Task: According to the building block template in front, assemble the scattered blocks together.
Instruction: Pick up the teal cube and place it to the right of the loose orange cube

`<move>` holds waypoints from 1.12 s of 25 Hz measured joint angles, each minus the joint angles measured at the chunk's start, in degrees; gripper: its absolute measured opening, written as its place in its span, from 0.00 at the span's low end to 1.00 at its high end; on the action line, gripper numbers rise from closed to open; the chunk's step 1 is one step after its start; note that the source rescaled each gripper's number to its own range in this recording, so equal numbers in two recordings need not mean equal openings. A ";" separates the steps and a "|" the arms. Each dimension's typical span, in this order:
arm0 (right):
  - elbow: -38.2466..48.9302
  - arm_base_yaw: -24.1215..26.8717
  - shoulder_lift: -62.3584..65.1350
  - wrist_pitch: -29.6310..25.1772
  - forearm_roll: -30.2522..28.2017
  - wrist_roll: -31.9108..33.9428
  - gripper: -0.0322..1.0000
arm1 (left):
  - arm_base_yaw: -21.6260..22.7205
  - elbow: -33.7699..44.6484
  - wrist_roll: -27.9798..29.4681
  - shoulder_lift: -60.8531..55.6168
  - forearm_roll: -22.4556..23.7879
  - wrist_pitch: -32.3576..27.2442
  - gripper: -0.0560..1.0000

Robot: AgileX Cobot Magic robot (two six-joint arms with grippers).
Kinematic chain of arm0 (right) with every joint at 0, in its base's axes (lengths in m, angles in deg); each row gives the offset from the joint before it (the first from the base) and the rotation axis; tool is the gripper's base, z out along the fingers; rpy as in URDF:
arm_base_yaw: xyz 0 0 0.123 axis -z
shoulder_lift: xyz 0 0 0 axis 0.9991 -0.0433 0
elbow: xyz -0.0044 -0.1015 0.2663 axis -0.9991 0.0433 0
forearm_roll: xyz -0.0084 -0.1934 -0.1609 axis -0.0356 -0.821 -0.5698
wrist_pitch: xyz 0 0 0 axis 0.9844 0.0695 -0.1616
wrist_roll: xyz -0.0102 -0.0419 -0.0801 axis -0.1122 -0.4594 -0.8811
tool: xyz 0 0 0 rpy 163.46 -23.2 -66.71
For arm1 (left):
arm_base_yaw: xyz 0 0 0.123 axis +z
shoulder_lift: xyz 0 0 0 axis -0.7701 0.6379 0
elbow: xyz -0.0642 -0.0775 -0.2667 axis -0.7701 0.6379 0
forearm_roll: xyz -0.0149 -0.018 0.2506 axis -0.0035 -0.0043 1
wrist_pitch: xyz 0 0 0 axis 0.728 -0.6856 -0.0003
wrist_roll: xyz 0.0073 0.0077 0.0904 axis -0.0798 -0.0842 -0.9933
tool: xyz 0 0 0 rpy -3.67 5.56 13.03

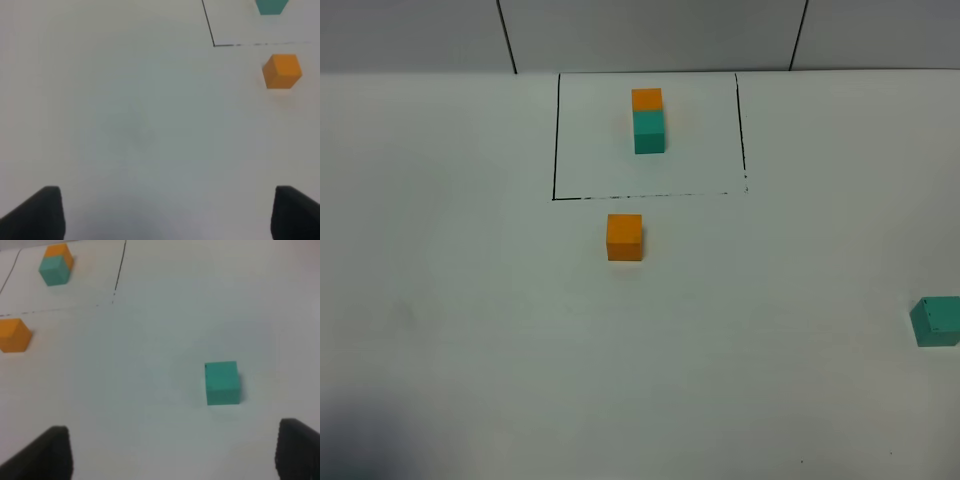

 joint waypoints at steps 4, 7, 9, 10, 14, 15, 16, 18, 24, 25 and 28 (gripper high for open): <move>0.00 0.00 0.00 0.00 0.00 0.00 0.67 | 0.00 5.30 -0.21 -6.55 -0.05 -1.65 0.90; 0.00 0.00 0.00 0.00 0.02 0.00 0.67 | 0.00 9.16 -0.81 -10.86 -0.07 -1.81 0.90; 0.00 0.00 0.00 0.00 0.07 0.00 0.67 | 0.00 10.60 -1.02 -13.12 -0.24 -2.07 0.89; 0.00 0.00 0.00 0.00 0.07 0.00 0.67 | 0.00 10.73 -1.14 -13.88 -0.21 -2.09 0.89; 0.00 0.00 0.00 0.00 0.07 0.00 0.67 | 0.00 10.80 -1.20 -16.18 -0.31 -1.98 0.87; 0.00 0.00 0.00 0.00 0.07 0.00 0.67 | 0.00 10.80 -1.20 -16.70 -0.37 -1.98 0.86; 0.00 0.00 0.00 0.00 0.07 0.00 0.67 | 0.00 10.80 -1.24 -17.31 -0.48 -1.98 0.86; 0.00 0.00 0.00 0.00 0.07 0.00 0.67 | 0.00 10.80 -1.24 -18.61 -1.38 -1.98 0.86; 0.00 0.00 0.00 0.06 0.09 0.00 0.67 | 0.00 10.82 -2.12 -21.74 -3.21 -1.97 0.85; 0.00 0.00 0.00 0.06 0.09 0.00 0.67 | 0.00 10.87 -2.12 -21.74 -3.21 -1.97 0.85; 0.00 0.00 0.00 0.06 0.13 0.00 0.67 | 0.00 10.87 -2.12 -21.74 -3.21 -1.97 0.85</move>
